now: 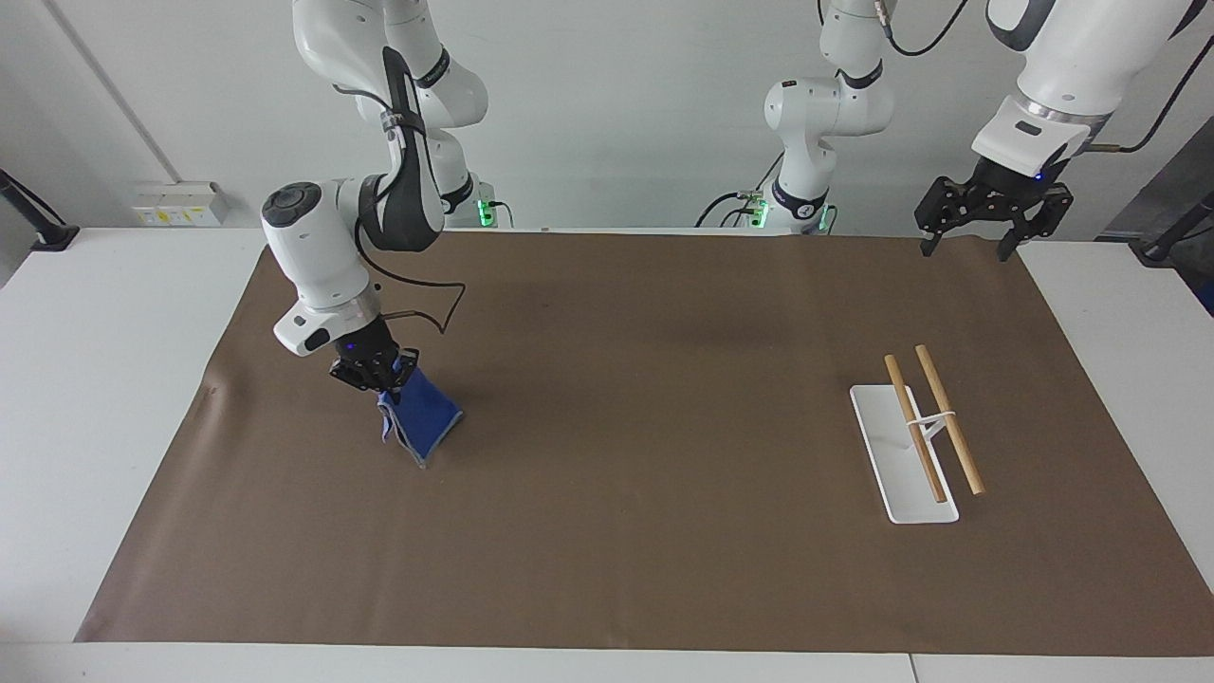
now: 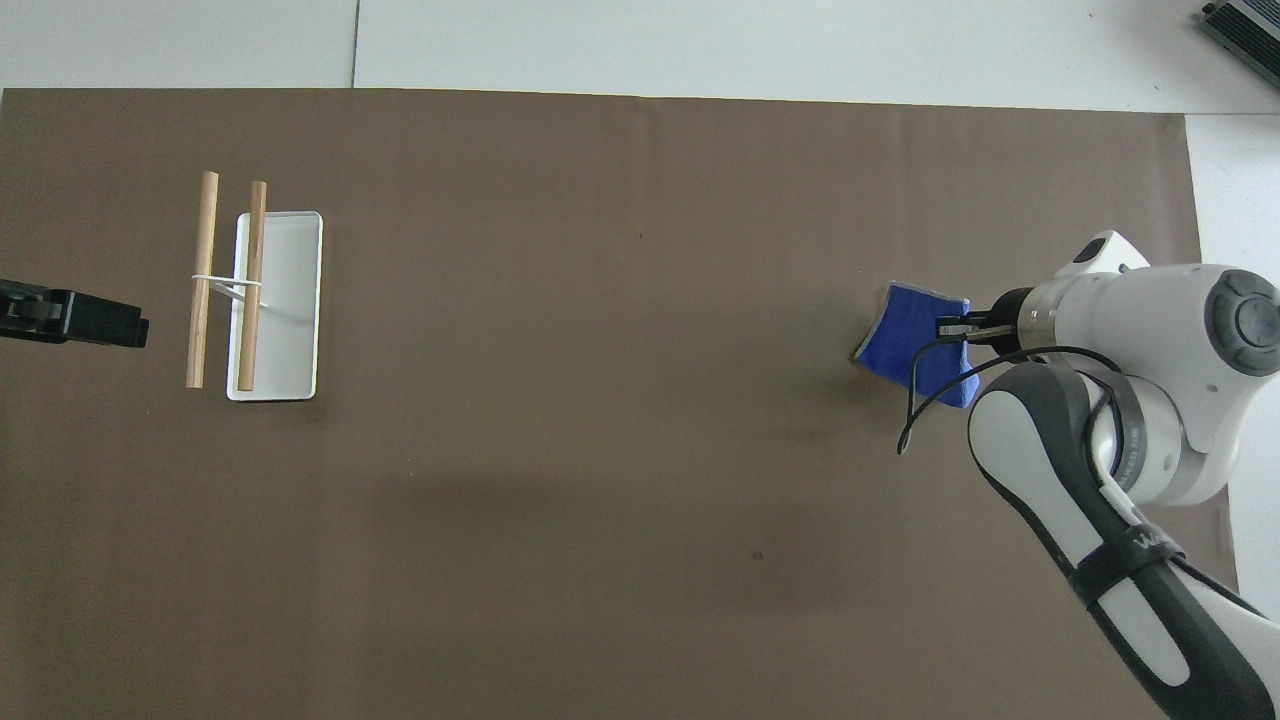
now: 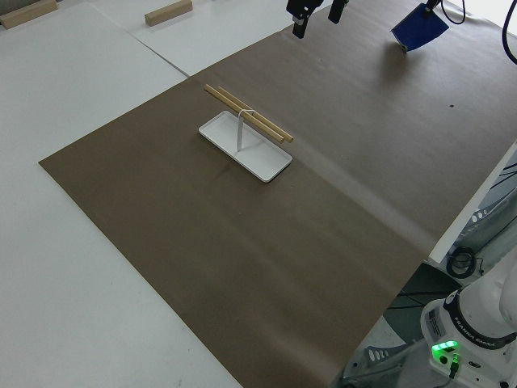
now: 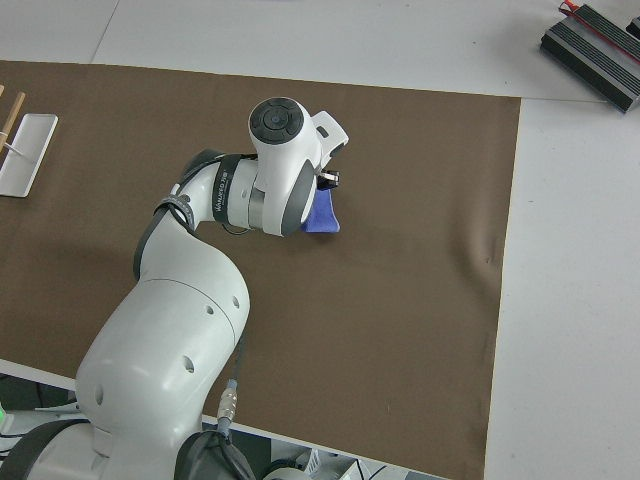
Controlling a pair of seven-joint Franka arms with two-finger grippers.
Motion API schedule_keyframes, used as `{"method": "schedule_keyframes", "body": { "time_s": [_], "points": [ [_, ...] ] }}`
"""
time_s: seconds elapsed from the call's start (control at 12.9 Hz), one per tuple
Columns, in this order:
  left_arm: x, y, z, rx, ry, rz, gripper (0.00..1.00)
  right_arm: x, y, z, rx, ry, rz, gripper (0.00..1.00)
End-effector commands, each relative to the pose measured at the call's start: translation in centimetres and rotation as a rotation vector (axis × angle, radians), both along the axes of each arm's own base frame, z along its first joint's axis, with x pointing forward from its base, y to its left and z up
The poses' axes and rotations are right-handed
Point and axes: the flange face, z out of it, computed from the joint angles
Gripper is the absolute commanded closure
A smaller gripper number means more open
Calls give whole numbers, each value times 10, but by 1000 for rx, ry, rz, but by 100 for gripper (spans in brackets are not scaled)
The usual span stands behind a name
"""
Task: Right arm passes towel to left arm to hang
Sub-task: 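Lift the towel with the right gripper while the left gripper approaches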
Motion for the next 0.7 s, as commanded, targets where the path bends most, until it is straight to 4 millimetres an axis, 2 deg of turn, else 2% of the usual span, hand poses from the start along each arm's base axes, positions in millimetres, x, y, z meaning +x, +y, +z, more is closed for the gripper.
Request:
{"method": "schedule_keyframes", "body": {
  "time_s": [0.0, 0.08, 0.15, 0.31, 0.62],
  "points": [
    [-9, -1, 1, -11, 6, 3, 0, 15, 25, 41, 137, -19, -6, 100],
    [-9, -1, 1, -11, 7, 3, 0, 19, 30, 55, 190, -31, -21, 100],
    [-9, -1, 1, -11, 7, 4, 0, 22, 47, 66, 243, -42, -16, 100],
    [-9, -1, 1, -11, 6, 3, 0, 23, 66, 77, 375, -14, -31, 100],
    [-10, -3, 1, -11, 8, 1, 0, 18, 97, 95, 777, 47, -128, 100]
  ]
}}
